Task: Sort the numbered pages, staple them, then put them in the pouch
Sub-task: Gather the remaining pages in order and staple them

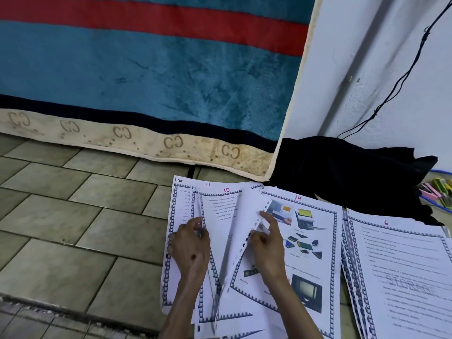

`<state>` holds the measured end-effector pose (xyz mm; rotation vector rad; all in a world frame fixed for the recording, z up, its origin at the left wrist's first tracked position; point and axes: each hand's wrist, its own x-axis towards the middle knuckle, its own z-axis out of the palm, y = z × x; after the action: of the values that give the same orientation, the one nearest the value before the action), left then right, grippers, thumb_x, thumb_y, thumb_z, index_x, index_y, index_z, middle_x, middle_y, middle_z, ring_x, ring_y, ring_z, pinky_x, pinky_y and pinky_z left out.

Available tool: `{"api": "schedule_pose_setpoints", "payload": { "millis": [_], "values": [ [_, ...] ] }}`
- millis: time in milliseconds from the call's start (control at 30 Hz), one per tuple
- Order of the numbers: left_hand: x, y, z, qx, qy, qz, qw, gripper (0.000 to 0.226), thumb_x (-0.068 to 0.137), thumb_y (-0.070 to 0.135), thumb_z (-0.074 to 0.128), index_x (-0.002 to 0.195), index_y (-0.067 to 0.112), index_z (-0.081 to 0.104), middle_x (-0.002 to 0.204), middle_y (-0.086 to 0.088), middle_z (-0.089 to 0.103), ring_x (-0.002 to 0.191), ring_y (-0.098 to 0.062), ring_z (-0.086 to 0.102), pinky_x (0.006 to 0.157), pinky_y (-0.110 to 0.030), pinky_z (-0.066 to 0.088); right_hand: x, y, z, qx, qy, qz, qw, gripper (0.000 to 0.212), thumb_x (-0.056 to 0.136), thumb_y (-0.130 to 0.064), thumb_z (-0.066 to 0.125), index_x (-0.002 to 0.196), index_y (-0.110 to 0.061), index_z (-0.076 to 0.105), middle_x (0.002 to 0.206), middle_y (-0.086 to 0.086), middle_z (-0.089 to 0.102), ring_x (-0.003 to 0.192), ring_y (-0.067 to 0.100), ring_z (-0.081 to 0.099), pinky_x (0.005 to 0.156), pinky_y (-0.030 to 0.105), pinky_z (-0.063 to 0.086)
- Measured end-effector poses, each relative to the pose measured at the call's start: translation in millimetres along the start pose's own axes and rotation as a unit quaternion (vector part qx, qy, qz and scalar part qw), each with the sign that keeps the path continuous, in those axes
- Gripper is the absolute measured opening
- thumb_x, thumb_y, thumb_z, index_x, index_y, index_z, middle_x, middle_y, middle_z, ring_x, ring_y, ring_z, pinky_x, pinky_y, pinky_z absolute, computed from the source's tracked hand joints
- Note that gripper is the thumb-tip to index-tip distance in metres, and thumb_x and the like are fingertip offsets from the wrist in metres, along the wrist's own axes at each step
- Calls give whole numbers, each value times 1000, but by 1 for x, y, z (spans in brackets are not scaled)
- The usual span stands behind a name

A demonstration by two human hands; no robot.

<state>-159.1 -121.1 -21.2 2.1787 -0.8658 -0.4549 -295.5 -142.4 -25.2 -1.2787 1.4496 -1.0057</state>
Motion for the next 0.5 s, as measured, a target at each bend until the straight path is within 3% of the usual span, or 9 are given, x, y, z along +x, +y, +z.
{"api": "schedule_pose_setpoints", "payload": {
  "millis": [67, 133, 233, 267, 300, 400, 500],
  "values": [
    [1, 3, -2, -34, 20, 15, 999, 26, 86, 9, 56, 106, 18, 71, 106, -6, 71, 97, -26, 65, 87, -39, 50, 2, -2, -1, -21, -15, -11, 1000, 39, 92, 1, 41, 110, -26, 62, 53, -6, 47, 38, 4, 32, 44, 17, 32],
    [3, 4, -3, -48, 21, 31, 998, 28, 86, 6, 55, 106, 16, 71, 107, -7, 71, 93, -23, 66, 79, -28, 51, 4, -4, -2, -23, -26, 11, 999, 37, 94, 1, 39, 106, -20, 67, 59, 7, 45, 35, 5, 29, 37, 13, 32],
    [5, 2, 0, -43, 18, 45, 998, 29, 87, 4, 54, 109, 14, 70, 105, -7, 71, 85, -18, 67, 60, -3, 37, 4, -3, -3, -20, -36, 18, 999, 37, 94, 1, 40, 106, -20, 68, 52, 1, 40, 34, 4, 25, 38, 15, 28],
    [5, 1, 1, -38, 16, 48, 998, 29, 88, 4, 54, 110, 14, 70, 105, -8, 71, 84, -18, 67, 57, -1, 36, 4, -4, -3, -17, -39, 18, 999, 38, 94, 2, 40, 105, -20, 68, 51, -1, 40, 33, 4, 24, 39, 14, 27],
    [5, 0, 2, -32, 16, 54, 998, 29, 88, 4, 55, 111, 13, 69, 105, -9, 71, 85, -19, 67, 60, -2, 39, 5, -5, -3, -17, -40, 20, 999, 38, 93, 2, 40, 105, -21, 69, 50, -2, 40, 33, 4, 24, 39, 14, 26],
    [4, -1, 4, -4, 19, 89, 996, 28, 86, 1, 57, 110, 10, 69, 107, -14, 69, 87, -26, 68, 74, -27, 54, 7, -8, -4, -22, -42, 16, 999, 39, 93, 4, 41, 105, -22, 68, 48, -3, 39, 31, 5, 23, 39, 12, 24],
    [4, -1, 5, -14, 13, 96, 995, 27, 86, 0, 57, 110, 8, 69, 105, -14, 69, 84, -24, 68, 73, -25, 53, 7, -9, -5, -29, -49, 4, 998, 41, 92, 5, 40, 107, -20, 69, 49, -2, 37, 32, 5, 22, 39, 11, 23]
  ]
}}
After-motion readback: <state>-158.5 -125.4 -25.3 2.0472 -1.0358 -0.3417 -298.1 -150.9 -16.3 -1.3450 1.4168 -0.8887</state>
